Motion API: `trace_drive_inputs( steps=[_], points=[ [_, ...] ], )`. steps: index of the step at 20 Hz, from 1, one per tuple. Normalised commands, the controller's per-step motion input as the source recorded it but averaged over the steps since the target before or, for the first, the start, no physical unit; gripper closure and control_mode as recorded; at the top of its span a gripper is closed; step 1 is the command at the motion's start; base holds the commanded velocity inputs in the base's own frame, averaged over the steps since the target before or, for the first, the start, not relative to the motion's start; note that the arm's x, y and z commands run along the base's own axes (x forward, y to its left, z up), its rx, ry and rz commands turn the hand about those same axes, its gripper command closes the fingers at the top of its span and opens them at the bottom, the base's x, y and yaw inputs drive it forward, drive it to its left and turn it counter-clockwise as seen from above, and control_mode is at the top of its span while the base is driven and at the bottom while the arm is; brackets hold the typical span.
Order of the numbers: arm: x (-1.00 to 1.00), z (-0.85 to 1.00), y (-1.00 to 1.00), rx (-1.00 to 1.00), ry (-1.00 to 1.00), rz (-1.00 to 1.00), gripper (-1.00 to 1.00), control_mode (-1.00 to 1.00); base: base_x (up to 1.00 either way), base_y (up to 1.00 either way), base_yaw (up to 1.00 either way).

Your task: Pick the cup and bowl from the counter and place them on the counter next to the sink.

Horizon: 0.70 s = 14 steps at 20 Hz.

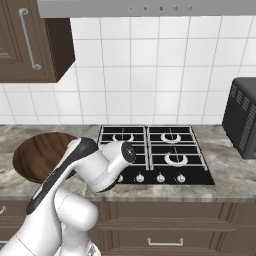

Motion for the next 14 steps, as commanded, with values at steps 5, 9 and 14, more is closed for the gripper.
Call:
trace_drive_inputs(
  steps=[5, 9, 14],
  points=[
    [0.00, 0.00, 0.00, 0.00, 0.00, 0.00, 1.00, 1.00, -0.64, -0.08, -0.10],
    [0.00, 0.00, 0.00, 0.00, 0.00, 0.00, 1.00, 1.00, -0.88, -0.25, -0.27],
    [0.00, 0.00, 0.00, 0.00, 0.00, 0.00, 1.00, 1.00, 0.42, -0.95, -0.39]
  ],
)
